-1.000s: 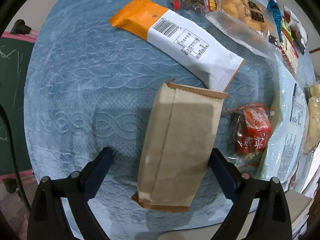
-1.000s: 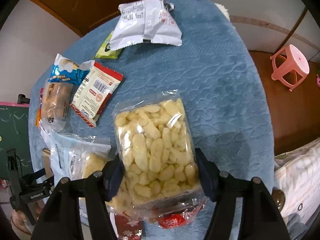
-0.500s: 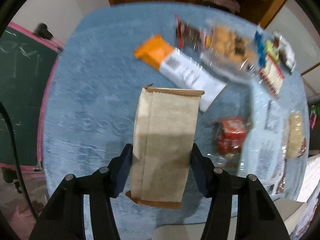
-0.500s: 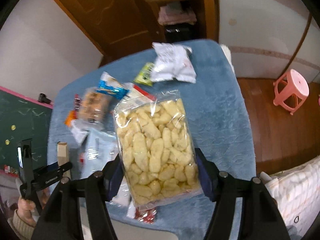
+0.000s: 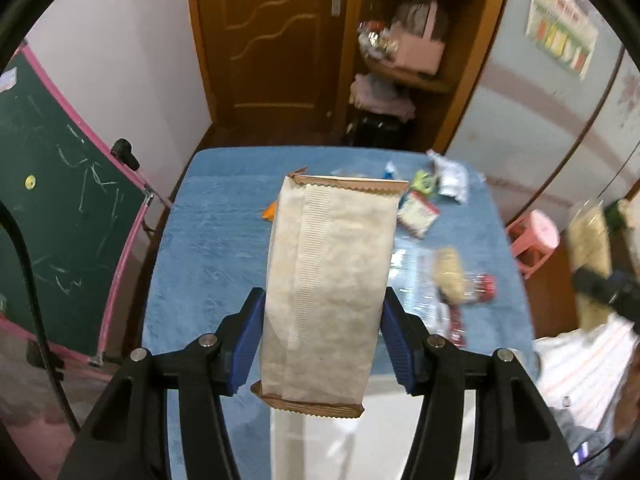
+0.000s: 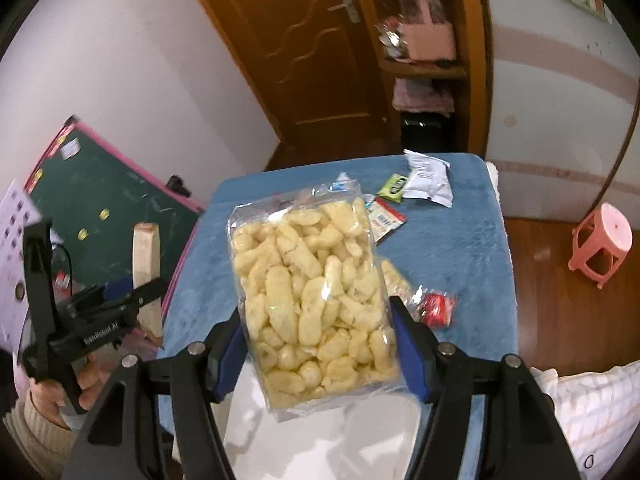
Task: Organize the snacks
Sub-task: 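Carry both bags to the white tray and open both tools to drop them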
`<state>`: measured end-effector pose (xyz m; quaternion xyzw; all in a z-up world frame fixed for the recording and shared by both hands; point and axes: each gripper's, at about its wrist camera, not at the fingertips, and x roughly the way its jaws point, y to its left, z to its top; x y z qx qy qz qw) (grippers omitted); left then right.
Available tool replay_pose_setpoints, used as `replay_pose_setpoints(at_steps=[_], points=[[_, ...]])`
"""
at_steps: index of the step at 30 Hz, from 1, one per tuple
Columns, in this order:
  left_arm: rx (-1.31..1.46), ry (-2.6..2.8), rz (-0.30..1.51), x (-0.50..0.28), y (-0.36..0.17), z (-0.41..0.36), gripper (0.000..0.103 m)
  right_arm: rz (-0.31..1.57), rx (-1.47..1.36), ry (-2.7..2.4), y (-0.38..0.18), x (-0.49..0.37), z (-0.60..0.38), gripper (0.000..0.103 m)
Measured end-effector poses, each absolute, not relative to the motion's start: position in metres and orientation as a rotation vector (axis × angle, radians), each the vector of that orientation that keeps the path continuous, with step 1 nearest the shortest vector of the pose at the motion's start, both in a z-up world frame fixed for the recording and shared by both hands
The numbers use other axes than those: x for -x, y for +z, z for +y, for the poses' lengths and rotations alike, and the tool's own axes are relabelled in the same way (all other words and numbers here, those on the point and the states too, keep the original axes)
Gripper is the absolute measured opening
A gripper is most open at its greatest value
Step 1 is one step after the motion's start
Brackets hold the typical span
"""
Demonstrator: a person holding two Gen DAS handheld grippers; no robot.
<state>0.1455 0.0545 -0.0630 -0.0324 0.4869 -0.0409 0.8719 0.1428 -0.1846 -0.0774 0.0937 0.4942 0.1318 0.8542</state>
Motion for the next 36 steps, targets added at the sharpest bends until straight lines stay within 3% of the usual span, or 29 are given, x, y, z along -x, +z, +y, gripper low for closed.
replay_pose_setpoints(at_steps=[9, 18, 28, 32, 36], points=[[0.052, -0.132, 0.954, -0.055, -0.035, 0.037, 0.055, 0.984, -0.090, 0.257, -0.058, -0.055, -0.154, 0.066], [0.078, -0.143, 1.004, -0.003, -0.069, 0.024, 0.055, 1.022, -0.057, 0.210, -0.077, -0.001, -0.141, 0.066], [0.028, -0.117, 1.061, 0.004, -0.090, 0.015, 0.057, 1.094, -0.062, 0.176, -0.097, 0.009, -0.145, 0.066], [0.016, -0.118, 1.045, 0.006, -0.087, 0.012, 0.088, 1.121, -0.068, 0.178, -0.102, 0.008, -0.143, 0.066], [-0.021, -0.103, 1.022, 0.009, -0.083, 0.010, 0.091, 1.127, -0.073, 0.174, -0.104, 0.010, -0.142, 0.067]])
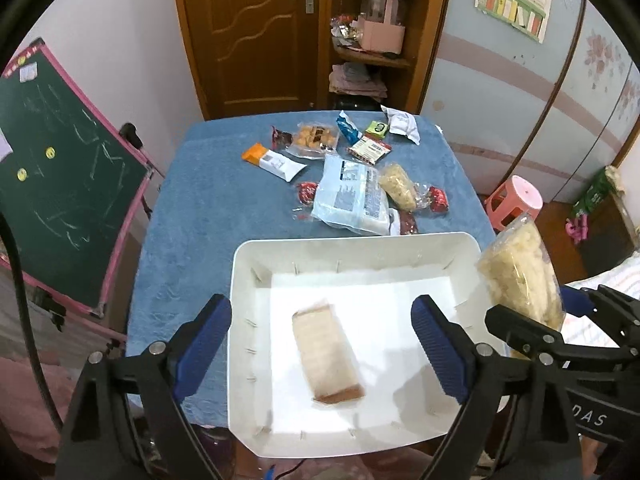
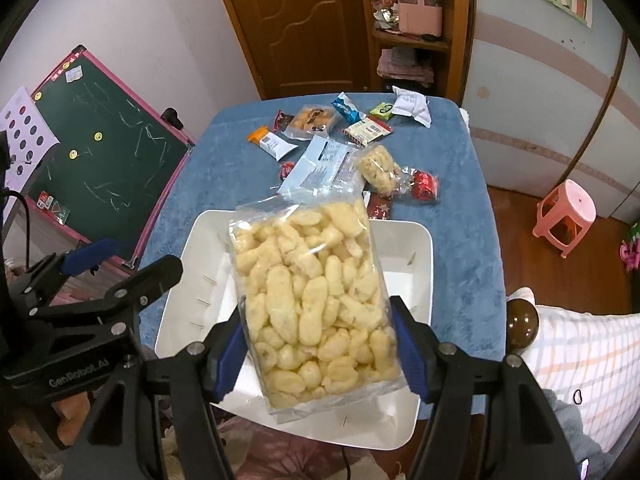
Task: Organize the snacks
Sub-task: 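Carry both bags to the white tray and open both tools to drop them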
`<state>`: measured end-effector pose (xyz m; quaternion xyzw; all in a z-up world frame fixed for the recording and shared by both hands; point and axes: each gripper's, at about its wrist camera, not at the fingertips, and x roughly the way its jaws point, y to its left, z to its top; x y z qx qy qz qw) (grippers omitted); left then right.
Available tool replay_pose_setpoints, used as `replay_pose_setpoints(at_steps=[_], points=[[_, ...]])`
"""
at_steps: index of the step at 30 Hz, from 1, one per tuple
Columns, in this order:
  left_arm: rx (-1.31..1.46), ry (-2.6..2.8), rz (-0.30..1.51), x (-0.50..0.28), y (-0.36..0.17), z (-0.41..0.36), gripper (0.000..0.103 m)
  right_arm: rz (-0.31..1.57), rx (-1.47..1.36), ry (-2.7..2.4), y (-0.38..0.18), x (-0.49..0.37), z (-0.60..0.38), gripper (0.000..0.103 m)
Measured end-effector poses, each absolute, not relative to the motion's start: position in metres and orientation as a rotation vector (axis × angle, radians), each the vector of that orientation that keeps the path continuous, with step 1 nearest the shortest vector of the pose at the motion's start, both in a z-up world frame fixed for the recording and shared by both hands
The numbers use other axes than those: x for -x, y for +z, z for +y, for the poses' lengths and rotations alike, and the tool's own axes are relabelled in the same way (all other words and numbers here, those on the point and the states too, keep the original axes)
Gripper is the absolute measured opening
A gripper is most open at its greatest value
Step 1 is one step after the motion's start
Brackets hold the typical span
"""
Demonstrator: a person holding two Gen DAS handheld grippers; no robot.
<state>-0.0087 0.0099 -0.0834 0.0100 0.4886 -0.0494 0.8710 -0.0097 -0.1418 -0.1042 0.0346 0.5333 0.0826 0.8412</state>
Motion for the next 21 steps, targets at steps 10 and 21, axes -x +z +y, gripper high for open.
replay_pose_setpoints(at_steps=[10, 21], points=[[-0.019, -0.075, 1.007, 0.0092, -0.0792, 0.0131, 0.091, 1.098, -0.046, 0.198, -0.0986, 0.0141, -0.1350, 0.070], [-0.011, -0.071, 1.010, 0.0092, -0.0794, 0.0149, 0.091, 1.096, -0.045, 0.202, -0.0987, 0.0151, -0.1346, 0.070]])
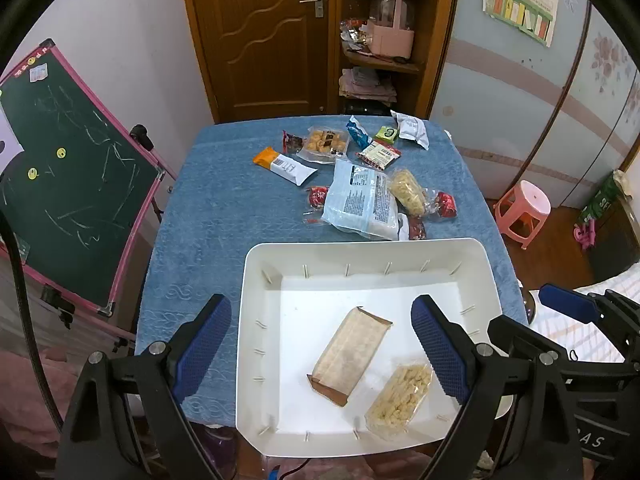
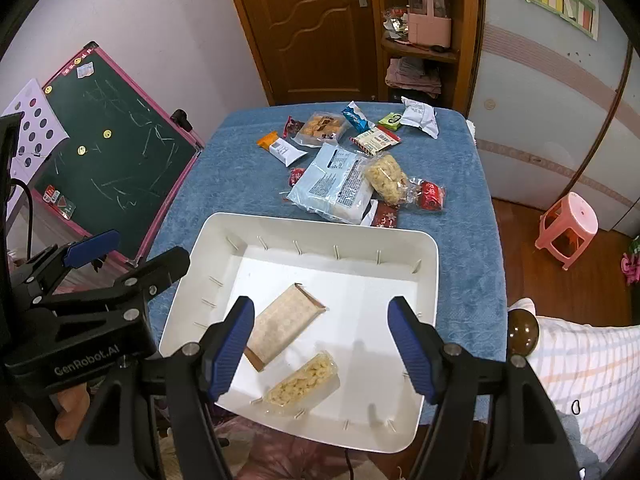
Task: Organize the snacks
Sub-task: 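Carry both bags to the white tray and open both tools to drop them, then grasp the clear cracker bag with the left tool while the right tool grasps the red sausage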
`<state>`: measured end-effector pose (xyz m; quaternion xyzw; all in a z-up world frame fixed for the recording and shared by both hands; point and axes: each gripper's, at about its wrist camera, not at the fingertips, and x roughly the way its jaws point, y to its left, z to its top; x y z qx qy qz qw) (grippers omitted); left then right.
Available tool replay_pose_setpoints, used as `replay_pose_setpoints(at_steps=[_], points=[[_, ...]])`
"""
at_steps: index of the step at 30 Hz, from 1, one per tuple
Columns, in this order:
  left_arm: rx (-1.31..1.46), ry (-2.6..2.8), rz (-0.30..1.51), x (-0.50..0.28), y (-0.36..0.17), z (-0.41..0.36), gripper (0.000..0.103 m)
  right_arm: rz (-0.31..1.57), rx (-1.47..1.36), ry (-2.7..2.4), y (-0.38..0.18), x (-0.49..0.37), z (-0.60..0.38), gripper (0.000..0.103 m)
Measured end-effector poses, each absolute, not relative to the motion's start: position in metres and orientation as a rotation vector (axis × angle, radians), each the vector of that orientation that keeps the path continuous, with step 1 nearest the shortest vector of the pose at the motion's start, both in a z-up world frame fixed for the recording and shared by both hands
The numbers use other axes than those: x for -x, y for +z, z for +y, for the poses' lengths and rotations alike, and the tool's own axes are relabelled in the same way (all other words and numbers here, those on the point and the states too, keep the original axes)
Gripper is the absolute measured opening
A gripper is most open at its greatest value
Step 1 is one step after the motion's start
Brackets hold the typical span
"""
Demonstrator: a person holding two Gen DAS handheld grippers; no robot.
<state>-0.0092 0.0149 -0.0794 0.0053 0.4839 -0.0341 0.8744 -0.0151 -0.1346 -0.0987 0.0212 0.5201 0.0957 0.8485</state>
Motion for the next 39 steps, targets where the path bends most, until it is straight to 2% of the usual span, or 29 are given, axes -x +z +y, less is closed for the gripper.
replay_pose_setpoints(at_steps=[24, 39], points=[[-0.064, -0.124, 1.056, -0.031, -0.082, -0.004, 0.091, 1.107, -0.109, 0.146, -0.104, -0.008, -0.152, 0.070], [-0.205, -0.297, 1.071, -0.131, -0.093, -0.054, 0.091, 1.138, -0.221, 0.013, -0.125, -0.072, -0.209, 0.070]])
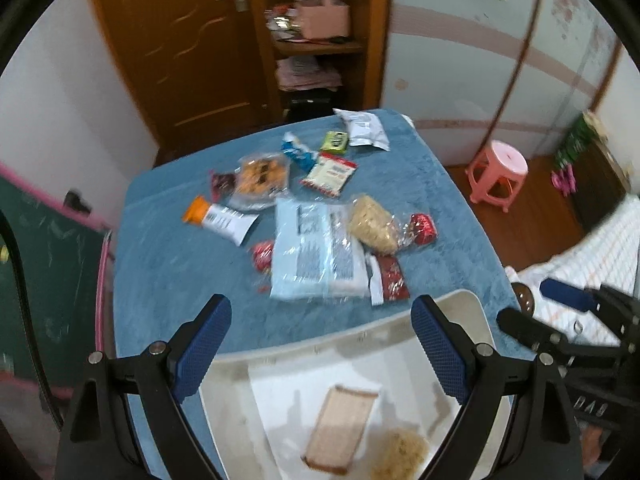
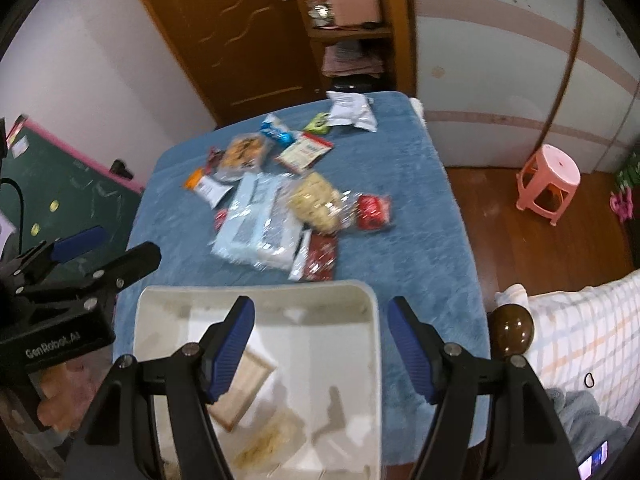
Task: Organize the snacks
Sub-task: 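Grasp the clear cracker bag with the left tool while the right tool grasps the red sausage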
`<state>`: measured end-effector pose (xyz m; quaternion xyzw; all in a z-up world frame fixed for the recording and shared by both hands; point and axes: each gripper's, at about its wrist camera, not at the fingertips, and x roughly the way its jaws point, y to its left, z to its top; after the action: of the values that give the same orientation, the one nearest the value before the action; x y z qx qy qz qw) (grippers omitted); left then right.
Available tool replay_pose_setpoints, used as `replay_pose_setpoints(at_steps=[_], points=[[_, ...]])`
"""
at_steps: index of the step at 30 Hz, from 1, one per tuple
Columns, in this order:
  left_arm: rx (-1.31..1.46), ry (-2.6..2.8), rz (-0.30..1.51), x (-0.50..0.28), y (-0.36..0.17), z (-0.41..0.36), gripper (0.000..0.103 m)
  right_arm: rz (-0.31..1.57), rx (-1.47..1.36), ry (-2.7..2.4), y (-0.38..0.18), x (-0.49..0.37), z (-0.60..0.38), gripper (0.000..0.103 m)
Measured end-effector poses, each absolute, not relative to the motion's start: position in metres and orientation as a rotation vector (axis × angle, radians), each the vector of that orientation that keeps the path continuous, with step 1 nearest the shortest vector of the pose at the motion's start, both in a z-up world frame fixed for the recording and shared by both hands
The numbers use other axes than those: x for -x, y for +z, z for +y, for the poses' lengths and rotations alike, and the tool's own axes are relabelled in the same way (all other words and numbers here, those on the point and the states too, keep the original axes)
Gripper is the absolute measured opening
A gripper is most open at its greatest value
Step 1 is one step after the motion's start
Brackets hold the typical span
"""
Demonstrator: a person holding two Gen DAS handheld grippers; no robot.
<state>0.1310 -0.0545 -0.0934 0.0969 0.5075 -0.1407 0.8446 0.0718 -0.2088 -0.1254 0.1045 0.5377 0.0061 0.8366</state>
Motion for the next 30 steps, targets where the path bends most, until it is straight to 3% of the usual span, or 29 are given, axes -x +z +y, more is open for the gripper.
replay_pose_setpoints(at_steps=[7, 17, 30], points=[[-0.326, -0.421, 1.103, -0.191, -0.133, -0.099, 0.091, 1.182, -0.262, -0.052, -0.153, -0.127, -0.246, 0.070], [-0.427, -0.536, 1.268, -0.260, -0.215, -0.149, 0.091, 1.348, -0.442, -0.065, -0.243, -0.207, -0.287, 0.070], [-0.441, -0.549, 1.327, -0.285, -0.247, -0.159, 0.091, 1.475, -0.587, -0.047, -0.312, -0.243, -0.294, 0.073]])
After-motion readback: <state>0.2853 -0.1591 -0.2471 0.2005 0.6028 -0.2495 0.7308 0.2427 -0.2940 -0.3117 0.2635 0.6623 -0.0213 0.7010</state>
